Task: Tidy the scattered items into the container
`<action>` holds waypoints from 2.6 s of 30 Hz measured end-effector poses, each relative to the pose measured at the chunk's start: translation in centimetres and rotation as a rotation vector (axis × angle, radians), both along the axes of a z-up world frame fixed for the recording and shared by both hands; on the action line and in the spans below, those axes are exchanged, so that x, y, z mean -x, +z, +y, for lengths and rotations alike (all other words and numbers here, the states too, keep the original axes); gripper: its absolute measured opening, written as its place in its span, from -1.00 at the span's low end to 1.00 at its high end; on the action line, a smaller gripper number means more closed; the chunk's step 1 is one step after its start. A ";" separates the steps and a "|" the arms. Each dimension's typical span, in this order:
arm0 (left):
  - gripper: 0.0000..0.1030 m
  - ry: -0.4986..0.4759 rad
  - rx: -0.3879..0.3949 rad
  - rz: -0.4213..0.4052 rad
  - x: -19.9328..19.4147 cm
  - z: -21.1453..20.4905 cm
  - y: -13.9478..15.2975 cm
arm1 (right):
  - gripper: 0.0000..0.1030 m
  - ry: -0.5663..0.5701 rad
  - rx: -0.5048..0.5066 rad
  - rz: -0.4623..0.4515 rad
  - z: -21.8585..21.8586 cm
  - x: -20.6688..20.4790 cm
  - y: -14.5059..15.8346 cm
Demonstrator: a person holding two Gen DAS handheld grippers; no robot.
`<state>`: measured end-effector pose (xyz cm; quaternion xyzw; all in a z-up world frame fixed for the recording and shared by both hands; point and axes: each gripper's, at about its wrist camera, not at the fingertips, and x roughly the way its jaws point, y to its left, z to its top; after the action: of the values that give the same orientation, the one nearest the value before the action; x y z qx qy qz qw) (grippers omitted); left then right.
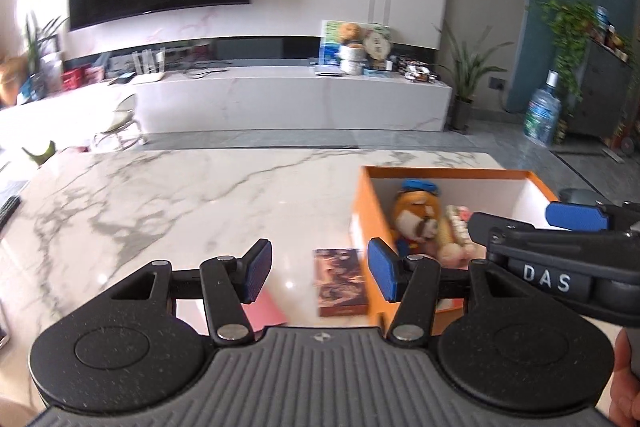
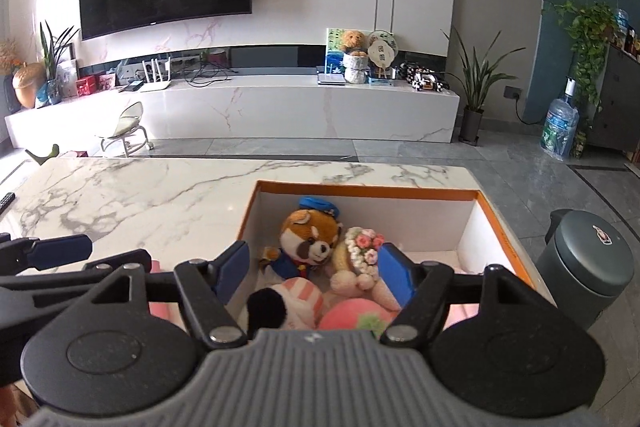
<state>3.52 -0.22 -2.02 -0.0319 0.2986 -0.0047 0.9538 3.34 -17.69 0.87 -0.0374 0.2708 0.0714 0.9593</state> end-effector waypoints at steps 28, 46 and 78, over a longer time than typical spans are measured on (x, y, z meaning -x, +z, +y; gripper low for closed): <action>0.40 0.194 0.128 0.220 -1.8 13.2 -8.0 | 0.68 0.164 0.141 0.188 13.6 -3.5 -9.2; 0.40 0.187 0.204 0.331 -7.5 13.3 -11.8 | 0.77 0.339 0.402 0.046 18.3 -5.8 -12.5; -1.00 0.175 0.270 0.344 -8.0 14.1 -11.9 | 0.04 0.304 0.645 0.051 17.5 -6.8 -15.9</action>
<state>11.50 13.84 -13.90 -0.1854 0.4496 0.0439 0.8727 10.15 -0.14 -15.03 -0.3764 0.2947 0.1253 0.8694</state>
